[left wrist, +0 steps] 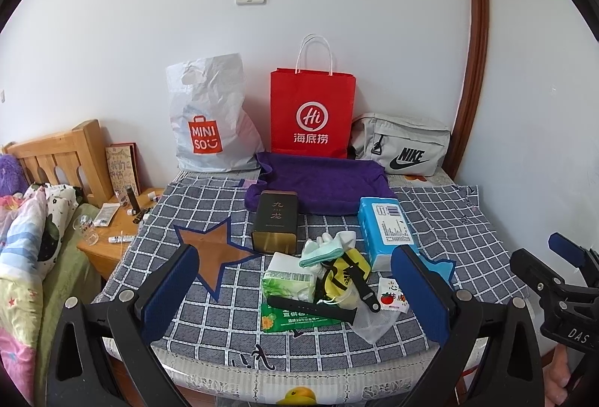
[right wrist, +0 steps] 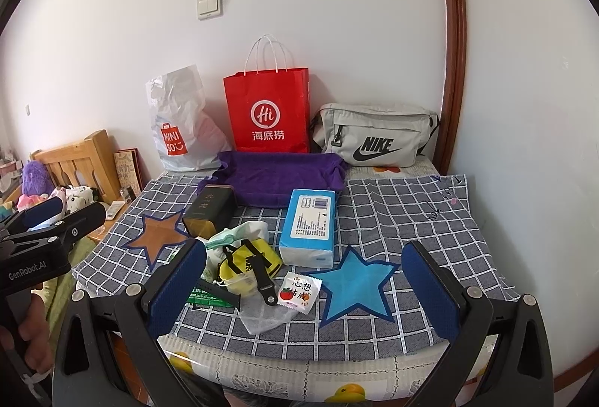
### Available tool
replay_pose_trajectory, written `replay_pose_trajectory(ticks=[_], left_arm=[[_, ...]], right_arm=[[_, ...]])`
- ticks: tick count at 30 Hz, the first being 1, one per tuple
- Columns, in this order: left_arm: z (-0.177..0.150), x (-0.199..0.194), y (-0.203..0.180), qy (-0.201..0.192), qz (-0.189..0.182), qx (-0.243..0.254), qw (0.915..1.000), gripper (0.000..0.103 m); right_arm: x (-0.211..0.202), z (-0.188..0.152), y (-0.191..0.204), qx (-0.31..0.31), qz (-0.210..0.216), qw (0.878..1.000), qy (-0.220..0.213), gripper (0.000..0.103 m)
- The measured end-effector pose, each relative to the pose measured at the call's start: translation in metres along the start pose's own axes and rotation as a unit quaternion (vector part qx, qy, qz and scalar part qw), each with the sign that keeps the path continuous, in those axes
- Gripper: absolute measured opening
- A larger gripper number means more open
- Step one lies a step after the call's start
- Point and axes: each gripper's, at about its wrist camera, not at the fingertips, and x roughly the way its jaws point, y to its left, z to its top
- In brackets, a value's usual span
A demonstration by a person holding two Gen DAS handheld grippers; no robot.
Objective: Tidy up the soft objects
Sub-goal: 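Move the left tool toward the green tissue pack while the right tool approaches the white snack packet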
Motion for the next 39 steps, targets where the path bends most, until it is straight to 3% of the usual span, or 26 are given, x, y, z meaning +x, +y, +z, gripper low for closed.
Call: replay_pose_trajectory(ticks=[17, 27, 35, 39], left_arm=[[-0.034, 0.091, 0.026, 0.09, 0.027, -0.013, 0.9955, 0.103], [-0.059, 0.149, 0.032, 0.142, 0.018, -0.023, 0.9895, 0.102], [-0.074, 0.182, 0.041, 0.165, 0.006, -0.038, 0.9855, 0.101], [-0.077, 0.191, 0.045, 0.169, 0.001, -0.045, 0.9845, 0.101]], right_arm=[[0.081, -0.035, -0.014, 0.002, -0.003, 0.997, 0.071, 0.102], [0.148, -0.067, -0.024, 0.018, -0.008, 0.991, 0.134, 0.101], [0.197, -0.09, -0.023, 0.029, -0.018, 0.983, 0.18, 0.089], [0.217, -0.096, -0.021, 0.047, -0.016, 0.981, 0.189, 0.088]])
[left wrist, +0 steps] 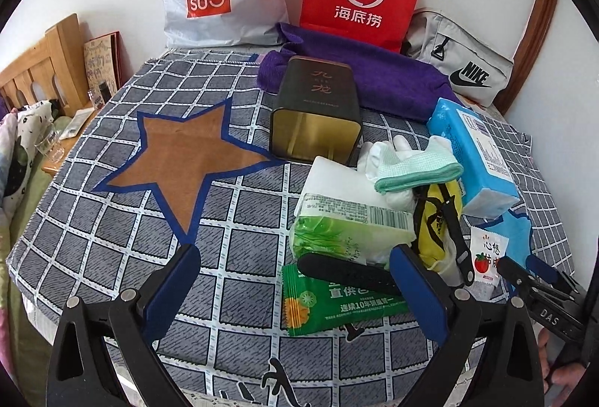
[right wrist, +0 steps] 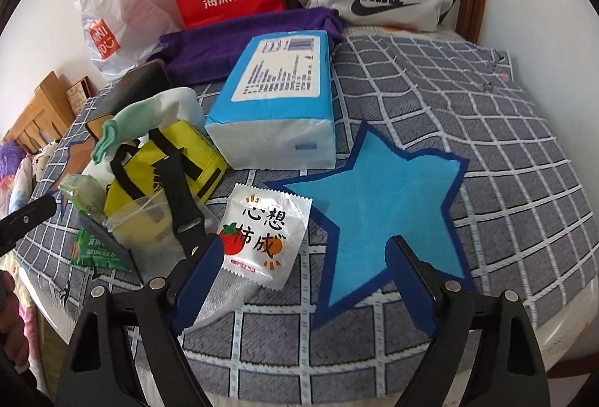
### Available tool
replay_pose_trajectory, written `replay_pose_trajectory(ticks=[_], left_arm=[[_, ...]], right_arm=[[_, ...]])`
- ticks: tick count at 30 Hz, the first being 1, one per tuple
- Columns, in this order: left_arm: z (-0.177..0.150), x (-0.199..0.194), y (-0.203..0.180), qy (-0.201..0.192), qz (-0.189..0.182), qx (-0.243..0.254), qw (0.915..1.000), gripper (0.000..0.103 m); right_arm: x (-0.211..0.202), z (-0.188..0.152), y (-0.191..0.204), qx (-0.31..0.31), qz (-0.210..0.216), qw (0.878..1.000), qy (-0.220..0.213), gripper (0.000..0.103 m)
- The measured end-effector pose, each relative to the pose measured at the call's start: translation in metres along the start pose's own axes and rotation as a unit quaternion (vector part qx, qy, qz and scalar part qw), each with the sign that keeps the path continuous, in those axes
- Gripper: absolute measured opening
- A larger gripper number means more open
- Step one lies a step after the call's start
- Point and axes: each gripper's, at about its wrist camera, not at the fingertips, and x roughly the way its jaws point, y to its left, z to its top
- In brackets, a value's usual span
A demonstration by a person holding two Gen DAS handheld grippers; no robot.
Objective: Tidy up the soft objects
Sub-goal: 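Move the left tool toward the green tissue pack while the right tool approaches the white snack packet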
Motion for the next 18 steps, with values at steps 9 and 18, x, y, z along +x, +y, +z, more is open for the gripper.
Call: replay_pose_trajectory(ticks=[9, 18], left_arm=[[0.003, 0.01, -0.003, -0.006, -0.023, 0.0, 0.9997, 0.101], [0.001, 0.031, -0.012, 0.005, -0.029, 0.002, 0.9996, 0.101]], right_arm=[[0.03, 0.008, 0.015, -0.005, -0.015, 1.0, 0.005, 0.088], [0.033, 0.001, 0.027, -0.035, -0.035, 0.999, -0.007, 0.088]])
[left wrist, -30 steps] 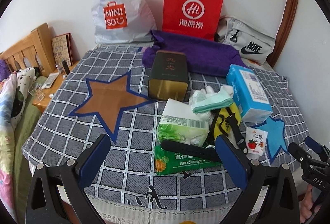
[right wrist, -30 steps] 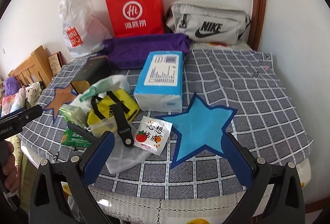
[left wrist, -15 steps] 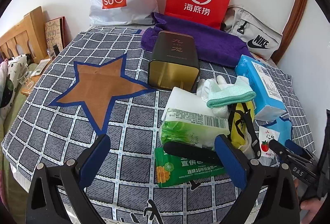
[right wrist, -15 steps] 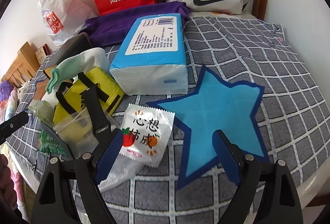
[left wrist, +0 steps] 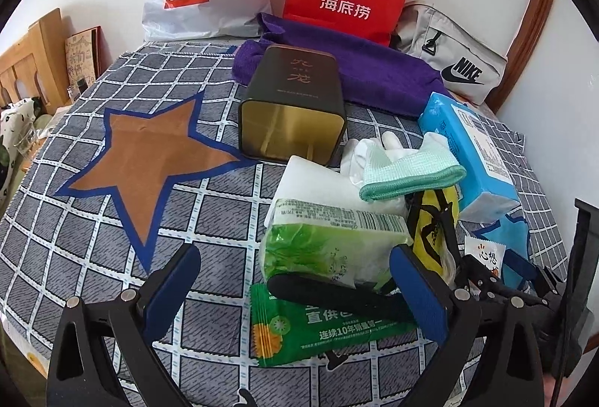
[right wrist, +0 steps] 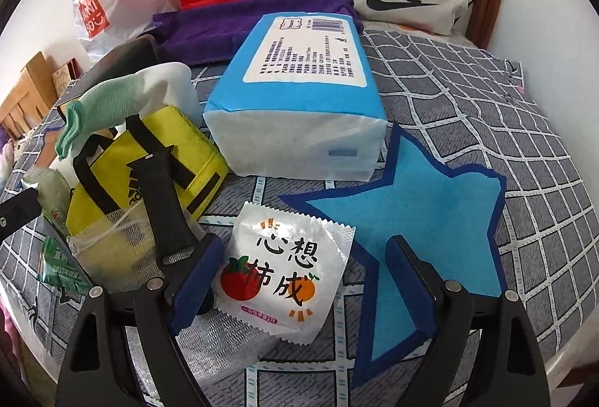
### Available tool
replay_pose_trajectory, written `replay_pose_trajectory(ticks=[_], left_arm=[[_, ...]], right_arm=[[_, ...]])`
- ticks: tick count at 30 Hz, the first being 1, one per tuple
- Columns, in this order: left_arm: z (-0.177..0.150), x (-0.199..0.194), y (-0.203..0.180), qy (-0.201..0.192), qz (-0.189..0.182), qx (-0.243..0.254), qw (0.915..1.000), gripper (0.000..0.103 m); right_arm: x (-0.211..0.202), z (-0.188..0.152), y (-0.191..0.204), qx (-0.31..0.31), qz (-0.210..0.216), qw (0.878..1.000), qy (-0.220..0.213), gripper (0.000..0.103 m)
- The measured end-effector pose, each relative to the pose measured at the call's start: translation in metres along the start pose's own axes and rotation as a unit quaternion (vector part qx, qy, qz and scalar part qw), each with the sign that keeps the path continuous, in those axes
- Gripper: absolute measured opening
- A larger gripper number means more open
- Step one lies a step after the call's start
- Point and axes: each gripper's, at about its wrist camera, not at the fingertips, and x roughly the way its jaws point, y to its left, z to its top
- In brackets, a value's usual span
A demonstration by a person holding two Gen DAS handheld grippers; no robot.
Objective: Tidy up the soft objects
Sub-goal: 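Move the left tool toward the green tissue pack while the right tool approaches the white snack packet, then close the left tool on the green pack while the right tool grips the snack packet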
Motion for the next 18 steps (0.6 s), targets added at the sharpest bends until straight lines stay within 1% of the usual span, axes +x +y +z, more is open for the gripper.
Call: replay_pose_trajectory(ticks=[3, 4, 5, 7, 8, 10, 12, 15, 17, 18], left_arm=[[-0.001, 0.004, 0.0, -0.001, 0.007, -0.001, 1.0, 0.101], [-0.001, 0.004, -0.001, -0.004, 0.01, 0.002, 0.9999, 0.097], [-0.001, 0.004, -0.001, -0.004, 0.008, 0.003, 0.9999, 0.095], [-0.001, 0.004, -0.001, -0.003, -0.007, -0.001, 1.0, 0.082], [0.0, 0.003, -0.001, -0.002, -0.015, -0.002, 0.9999, 0.078], [0.0, 0.001, 0.0, 0.002, -0.029, -0.002, 0.9996, 0.064], [0.0, -0.002, 0.0, 0.001, -0.027, 0.002, 0.9996, 0.056], [-0.001, -0.003, 0.0, 0.001, -0.024, 0.006, 0.9997, 0.052], [-0.002, -0.003, 0.001, 0.001, -0.026, 0.007, 0.9997, 0.046], [-0.001, -0.004, 0.001, 0.001, -0.026, 0.007, 0.9996, 0.043]], right_arm=[[-0.001, -0.001, 0.0, -0.012, -0.001, 1.0, -0.01, 0.085], [-0.002, -0.002, 0.001, -0.017, 0.002, 1.0, -0.014, 0.079], [-0.004, -0.004, 0.001, -0.021, 0.004, 1.0, -0.015, 0.07], [-0.008, -0.003, -0.003, -0.027, 0.006, 1.0, -0.013, 0.061], [-0.008, -0.002, -0.006, -0.027, 0.008, 1.0, -0.01, 0.06], [-0.008, -0.001, -0.016, -0.019, 0.008, 1.0, -0.005, 0.06], [-0.01, -0.001, -0.026, -0.004, 0.01, 1.0, -0.004, 0.058], [-0.012, -0.002, -0.036, 0.009, 0.018, 1.0, -0.004, 0.056], [-0.013, -0.003, -0.039, 0.015, 0.027, 1.0, -0.003, 0.049], [-0.014, -0.003, -0.04, 0.017, 0.03, 0.999, -0.003, 0.049]])
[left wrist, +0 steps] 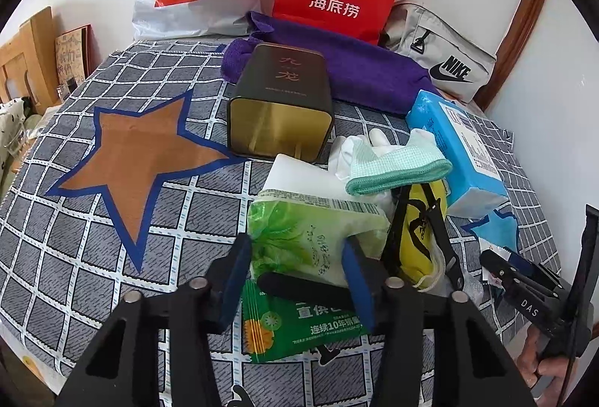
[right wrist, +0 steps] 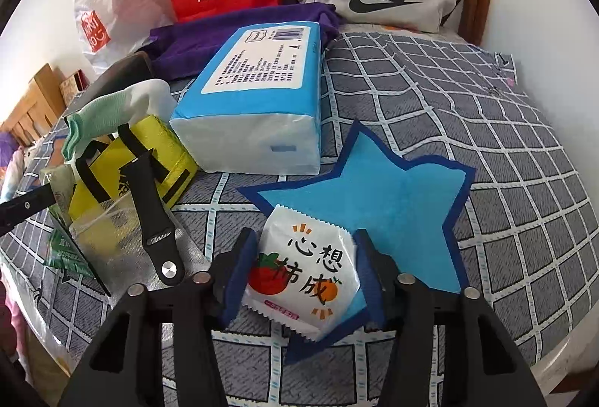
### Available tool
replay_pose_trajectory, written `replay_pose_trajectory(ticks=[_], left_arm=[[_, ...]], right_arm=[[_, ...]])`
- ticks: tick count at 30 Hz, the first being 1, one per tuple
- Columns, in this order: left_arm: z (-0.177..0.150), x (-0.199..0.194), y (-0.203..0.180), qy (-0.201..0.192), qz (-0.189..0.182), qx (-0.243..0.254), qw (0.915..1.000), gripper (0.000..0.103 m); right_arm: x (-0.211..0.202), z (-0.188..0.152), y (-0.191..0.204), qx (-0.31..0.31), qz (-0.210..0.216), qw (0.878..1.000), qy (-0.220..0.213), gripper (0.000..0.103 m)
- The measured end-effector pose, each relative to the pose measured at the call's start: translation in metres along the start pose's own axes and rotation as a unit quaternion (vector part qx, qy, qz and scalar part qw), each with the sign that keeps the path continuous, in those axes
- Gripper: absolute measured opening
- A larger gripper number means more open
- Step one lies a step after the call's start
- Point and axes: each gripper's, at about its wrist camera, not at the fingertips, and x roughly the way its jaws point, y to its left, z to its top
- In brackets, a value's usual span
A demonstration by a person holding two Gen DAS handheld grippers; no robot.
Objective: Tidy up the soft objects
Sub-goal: 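Close the left tool on the green pack while the right tool grips the snack packet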
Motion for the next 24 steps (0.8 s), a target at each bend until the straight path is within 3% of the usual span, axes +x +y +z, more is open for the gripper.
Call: replay_pose_trajectory(ticks=[4, 24], left_arm=[[0.0, -0.004, 0.002, -0.001, 0.002, 0.003, 1.0, 0.038], [0.028, -0.05, 0.006, -0.041, 0.015, 0.002, 0.999, 0.038]], right_arm=[[-0.005, -0.001, 0.002, -0.004, 0.004, 1.0, -0.005, 0.048], [-0.053, 0.022, 0.016, -0.016, 0.029, 0.998, -0.044, 0.047]])
